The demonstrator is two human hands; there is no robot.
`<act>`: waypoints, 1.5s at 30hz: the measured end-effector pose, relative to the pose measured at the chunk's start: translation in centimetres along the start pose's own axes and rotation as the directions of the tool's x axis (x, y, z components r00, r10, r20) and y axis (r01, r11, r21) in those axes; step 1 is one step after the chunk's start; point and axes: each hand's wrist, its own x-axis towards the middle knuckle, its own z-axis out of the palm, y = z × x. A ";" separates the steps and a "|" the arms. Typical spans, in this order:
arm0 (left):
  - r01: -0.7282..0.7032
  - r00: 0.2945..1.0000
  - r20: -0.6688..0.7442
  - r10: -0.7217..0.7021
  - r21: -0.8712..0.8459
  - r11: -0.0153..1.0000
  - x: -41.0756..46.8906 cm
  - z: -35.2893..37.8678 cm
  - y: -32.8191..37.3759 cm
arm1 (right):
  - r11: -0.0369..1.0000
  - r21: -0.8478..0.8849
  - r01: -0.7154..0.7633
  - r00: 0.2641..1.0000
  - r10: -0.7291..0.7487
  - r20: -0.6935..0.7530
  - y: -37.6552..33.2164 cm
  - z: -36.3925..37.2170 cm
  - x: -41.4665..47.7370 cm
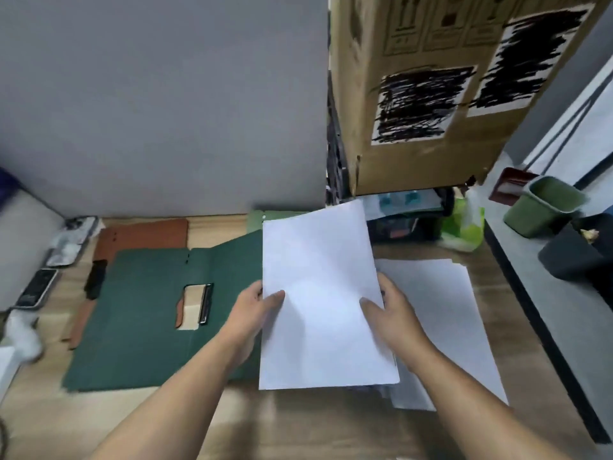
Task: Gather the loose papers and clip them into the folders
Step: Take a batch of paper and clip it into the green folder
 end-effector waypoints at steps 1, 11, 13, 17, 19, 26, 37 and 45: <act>0.029 0.997 -0.068 -0.027 0.024 0.999 0.5 -2.2 -0.6 | 1.000 -0.013 0.000 1.000 0.001 0.012 -0.5 2.2 0.3; 0.181 0.938 -0.347 0.007 0.505 0.844 8.3 -17.2 -6.7 | 0.951 -0.301 -0.071 0.997 0.066 -0.028 -4.8 16.6 3.8; 0.130 0.952 -0.303 0.050 0.545 0.828 9.2 -17.5 -6.7 | 0.940 -0.323 -0.114 0.993 0.103 -0.050 -4.9 18.4 4.1; 0.100 0.962 -0.249 0.110 0.699 0.708 9.9 -17.5 -6.8 | 0.926 -0.332 -0.178 0.984 0.159 -0.086 -5.2 20.2 3.9; 0.091 0.971 -0.207 0.116 0.775 0.626 9.7 -17.7 -6.7 | 0.929 -0.307 -0.208 0.978 0.186 -0.098 -5.1 20.7 3.7; 0.094 0.983 -0.178 0.044 0.695 0.713 10.1 -19.4 -6.6 | 0.941 -0.250 -0.227 0.974 0.218 -0.066 -4.7 21.7 3.1; 0.117 0.982 -0.190 0.014 0.661 0.741 10.3 -19.3 -6.5 | 0.796 -0.576 -0.184 0.983 0.152 -0.105 -3.7 24.2 3.6; 0.018 0.961 -0.233 0.147 0.588 0.809 8.1 -21.4 -7.5 | 0.820 -0.547 -0.167 0.968 0.032 -0.247 -3.4 23.5 3.1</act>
